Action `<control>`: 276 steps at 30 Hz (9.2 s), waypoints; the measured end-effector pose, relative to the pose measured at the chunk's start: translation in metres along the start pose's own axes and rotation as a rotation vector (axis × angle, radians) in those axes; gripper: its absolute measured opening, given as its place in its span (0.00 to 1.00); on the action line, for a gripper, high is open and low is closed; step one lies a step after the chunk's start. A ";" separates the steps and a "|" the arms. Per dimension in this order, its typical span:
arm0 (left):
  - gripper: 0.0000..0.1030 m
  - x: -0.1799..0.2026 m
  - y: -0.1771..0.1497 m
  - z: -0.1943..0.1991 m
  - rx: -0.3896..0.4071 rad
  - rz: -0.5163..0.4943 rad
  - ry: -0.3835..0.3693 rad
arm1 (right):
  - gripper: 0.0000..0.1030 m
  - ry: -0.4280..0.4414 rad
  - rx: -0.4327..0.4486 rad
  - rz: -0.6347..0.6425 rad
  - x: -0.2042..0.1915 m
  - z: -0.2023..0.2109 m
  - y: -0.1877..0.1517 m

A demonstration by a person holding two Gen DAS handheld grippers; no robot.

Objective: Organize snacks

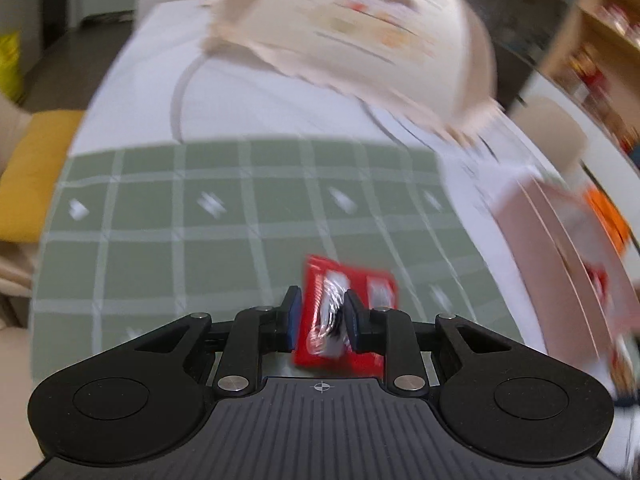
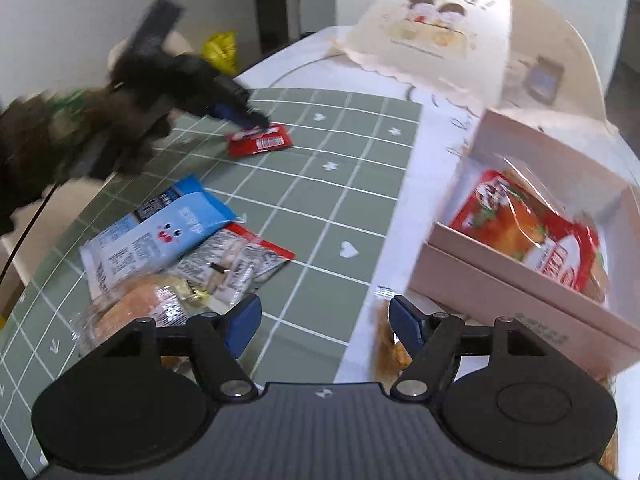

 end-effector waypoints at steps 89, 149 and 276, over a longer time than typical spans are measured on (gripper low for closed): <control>0.58 0.239 -0.075 0.014 -0.161 -0.283 0.107 | 1.00 -0.268 0.174 -0.270 0.114 0.054 -0.117; 0.58 0.271 -0.081 0.009 -0.225 -0.171 -0.072 | 0.68 -0.224 0.142 -0.272 0.124 0.062 -0.107; 0.53 0.137 -0.096 0.064 -0.095 -0.014 0.017 | 0.54 -0.007 -0.020 -0.134 0.060 0.058 -0.080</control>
Point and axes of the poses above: each gripper's, at about its wrist camera, not at the fingertips, and z roughly against the way its jaws point, x to its right, y to its top, the point moved 4 cm from there along -z, roughly the way its jaws point, and after that the axes turned 9 degrees about -z, right-handed, at the moved point
